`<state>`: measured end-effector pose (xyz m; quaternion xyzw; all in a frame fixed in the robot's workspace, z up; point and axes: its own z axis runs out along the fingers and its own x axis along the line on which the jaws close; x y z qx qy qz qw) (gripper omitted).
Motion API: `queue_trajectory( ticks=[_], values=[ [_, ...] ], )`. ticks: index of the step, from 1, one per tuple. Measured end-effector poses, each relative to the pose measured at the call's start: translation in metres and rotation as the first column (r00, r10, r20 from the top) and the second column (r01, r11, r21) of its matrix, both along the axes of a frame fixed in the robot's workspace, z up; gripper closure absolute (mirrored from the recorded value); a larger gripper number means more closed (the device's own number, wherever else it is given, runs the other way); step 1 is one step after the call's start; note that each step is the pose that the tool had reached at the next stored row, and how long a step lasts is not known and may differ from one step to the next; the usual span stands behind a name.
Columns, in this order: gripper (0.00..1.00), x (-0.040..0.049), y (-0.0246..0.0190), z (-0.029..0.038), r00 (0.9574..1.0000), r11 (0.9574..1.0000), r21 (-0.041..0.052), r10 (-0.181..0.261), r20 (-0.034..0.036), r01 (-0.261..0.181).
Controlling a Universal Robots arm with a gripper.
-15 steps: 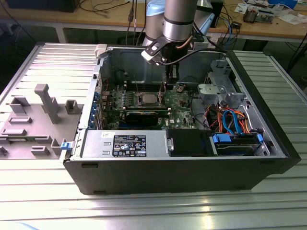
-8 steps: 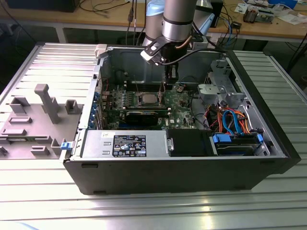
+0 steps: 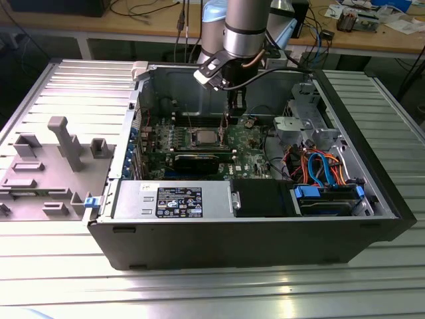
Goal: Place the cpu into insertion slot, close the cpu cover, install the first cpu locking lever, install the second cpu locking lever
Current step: 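Close the cpu cover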
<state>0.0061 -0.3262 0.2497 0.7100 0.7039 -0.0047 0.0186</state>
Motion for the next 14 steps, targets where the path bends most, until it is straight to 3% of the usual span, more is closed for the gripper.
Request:
queue_trajectory(
  ticks=[11,14],
  values=[
    [0.89,-0.0040,0.0000,-0.0008,1.0000,1.0000,0.0000,0.000,-0.0001,0.000],
    [0.89,-0.0103,0.0000,-0.0021,1.0000,1.0000,0.0001,0.000,0.0000,0.000]
  ],
)
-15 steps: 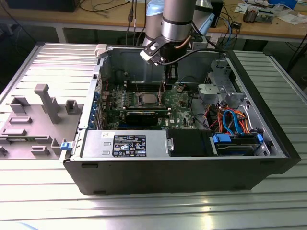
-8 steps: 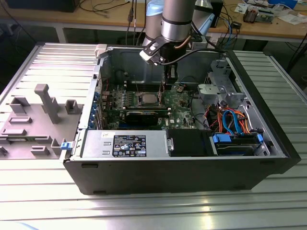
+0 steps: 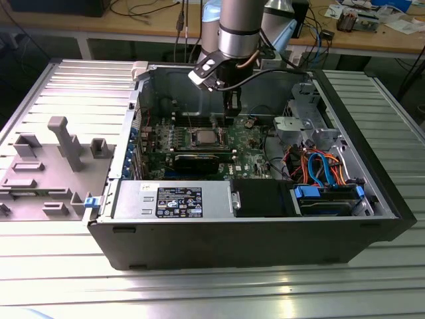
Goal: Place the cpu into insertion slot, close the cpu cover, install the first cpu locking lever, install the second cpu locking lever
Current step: 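Close the cpu cover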
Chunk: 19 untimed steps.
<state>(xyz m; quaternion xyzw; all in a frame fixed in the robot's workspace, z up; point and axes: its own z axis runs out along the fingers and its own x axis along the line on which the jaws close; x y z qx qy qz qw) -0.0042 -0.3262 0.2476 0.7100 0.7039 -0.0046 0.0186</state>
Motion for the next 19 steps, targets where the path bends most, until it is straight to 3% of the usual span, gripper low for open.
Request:
queue_trajectory(
  ticks=[11,19],
  values=[
    [0.89,-0.0119,0.0000,-0.0040,1.0000,1.0000,-0.0001,0.000,0.0000,0.000],
    [0.89,-0.0259,0.0000,-0.0087,1.0000,1.0000,-0.0001,0.000,-0.0001,0.000]
  ],
)
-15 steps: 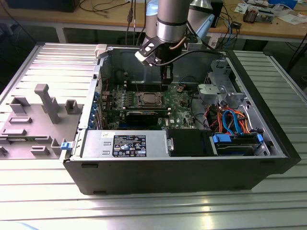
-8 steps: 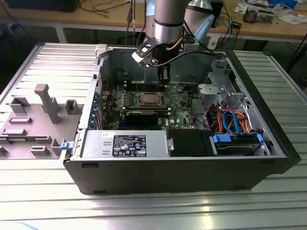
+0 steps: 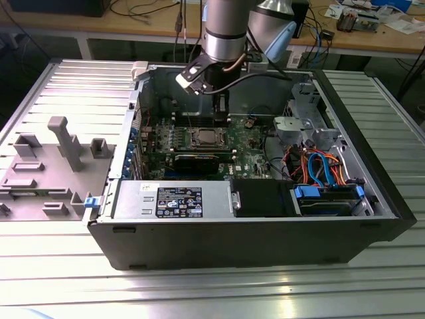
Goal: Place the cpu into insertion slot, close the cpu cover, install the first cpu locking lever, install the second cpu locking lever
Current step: 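Close the cpu cover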
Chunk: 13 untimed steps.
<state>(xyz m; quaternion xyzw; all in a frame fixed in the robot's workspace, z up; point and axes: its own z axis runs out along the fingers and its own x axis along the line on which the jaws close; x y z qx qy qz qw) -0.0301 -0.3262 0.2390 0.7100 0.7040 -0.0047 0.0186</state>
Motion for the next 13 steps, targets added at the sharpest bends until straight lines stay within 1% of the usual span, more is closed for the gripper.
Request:
queue_trajectory(
  ticks=[5,8,10,13],
  values=[
    [0.89,-0.0065,0.0000,-0.0022,1.0000,1.0000,0.0000,0.000,0.0000,0.000],
    [0.89,-0.0148,0.0000,-0.0045,1.0000,1.0000,0.0001,0.000,0.0000,0.000],
    [0.89,-0.0155,0.0000,-0.0058,1.0000,1.0000,0.0002,0.002,-0.0019,-0.002],
    [0.89,-0.0168,0.0000,-0.0080,0.9999,0.9999,0.0002,0.012,-0.0070,-0.012]
  ],
)
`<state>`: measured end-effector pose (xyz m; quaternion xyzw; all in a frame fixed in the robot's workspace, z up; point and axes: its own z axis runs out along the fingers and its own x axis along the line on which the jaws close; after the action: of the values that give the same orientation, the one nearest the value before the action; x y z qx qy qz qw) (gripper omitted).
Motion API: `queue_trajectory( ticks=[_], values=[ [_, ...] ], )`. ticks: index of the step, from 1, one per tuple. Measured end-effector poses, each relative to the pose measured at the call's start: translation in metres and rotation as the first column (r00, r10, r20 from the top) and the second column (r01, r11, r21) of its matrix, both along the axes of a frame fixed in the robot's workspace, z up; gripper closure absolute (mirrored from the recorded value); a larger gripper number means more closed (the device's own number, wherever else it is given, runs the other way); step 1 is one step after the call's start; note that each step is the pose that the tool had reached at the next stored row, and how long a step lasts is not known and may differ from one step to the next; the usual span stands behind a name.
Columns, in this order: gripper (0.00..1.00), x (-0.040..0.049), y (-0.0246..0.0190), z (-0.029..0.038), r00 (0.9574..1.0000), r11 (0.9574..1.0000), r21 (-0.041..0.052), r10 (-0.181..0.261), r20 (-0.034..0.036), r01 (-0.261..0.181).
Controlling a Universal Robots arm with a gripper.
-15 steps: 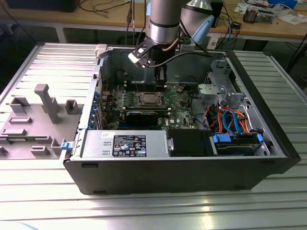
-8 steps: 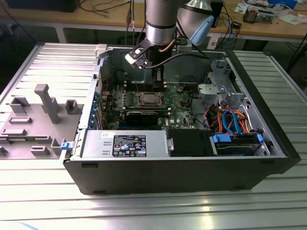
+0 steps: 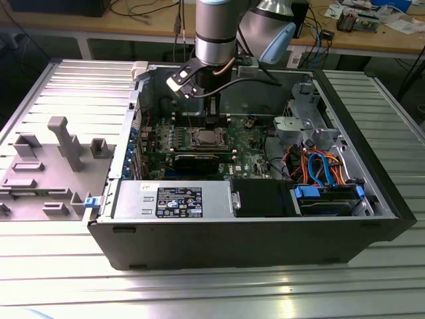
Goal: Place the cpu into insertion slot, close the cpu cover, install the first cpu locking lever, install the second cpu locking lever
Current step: 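Close the cpu cover, then install the first cpu locking lever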
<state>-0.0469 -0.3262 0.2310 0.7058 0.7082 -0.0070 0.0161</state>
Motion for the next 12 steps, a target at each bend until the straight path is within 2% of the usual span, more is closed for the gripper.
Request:
queue_trajectory(
  ticks=[12],
  values=[
    [0.89,-0.0006,0.0000,-0.0006,0.9999,0.9999,0.0001,0.012,-0.0005,-0.012]
  ],
)
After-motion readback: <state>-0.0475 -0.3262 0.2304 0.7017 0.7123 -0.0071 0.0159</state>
